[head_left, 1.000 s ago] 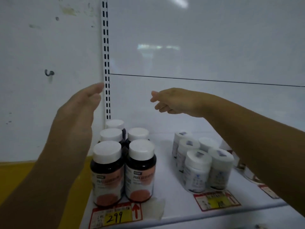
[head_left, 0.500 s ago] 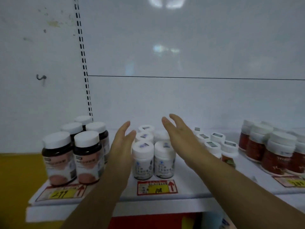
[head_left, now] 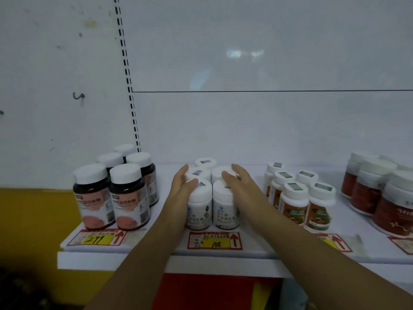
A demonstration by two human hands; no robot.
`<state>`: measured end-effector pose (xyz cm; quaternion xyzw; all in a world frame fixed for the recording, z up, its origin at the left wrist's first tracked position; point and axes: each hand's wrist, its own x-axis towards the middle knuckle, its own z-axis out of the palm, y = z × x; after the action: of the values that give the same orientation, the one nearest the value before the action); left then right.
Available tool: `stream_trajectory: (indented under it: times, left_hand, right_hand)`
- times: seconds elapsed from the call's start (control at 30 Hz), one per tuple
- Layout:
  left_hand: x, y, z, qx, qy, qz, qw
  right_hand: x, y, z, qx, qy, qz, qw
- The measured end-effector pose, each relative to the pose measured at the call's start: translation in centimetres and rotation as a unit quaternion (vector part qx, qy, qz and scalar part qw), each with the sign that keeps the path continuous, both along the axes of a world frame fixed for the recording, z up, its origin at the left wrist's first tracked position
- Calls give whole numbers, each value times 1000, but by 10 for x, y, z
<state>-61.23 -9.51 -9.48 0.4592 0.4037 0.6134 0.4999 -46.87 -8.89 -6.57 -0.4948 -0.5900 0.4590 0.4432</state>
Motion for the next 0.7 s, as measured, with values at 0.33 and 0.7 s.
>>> stream_trajectory:
  times: [0.33, 0.7]
  left_hand:
    - [-14, 33, -13, -103, -48, -40, 993]
    - [-8, 27, -4, -81, 2, -57, 995]
  right_hand:
    - [-14, 54, 74, 114, -327, -10, 938]
    - [-36, 85, 64, 56, -406, 73, 909]
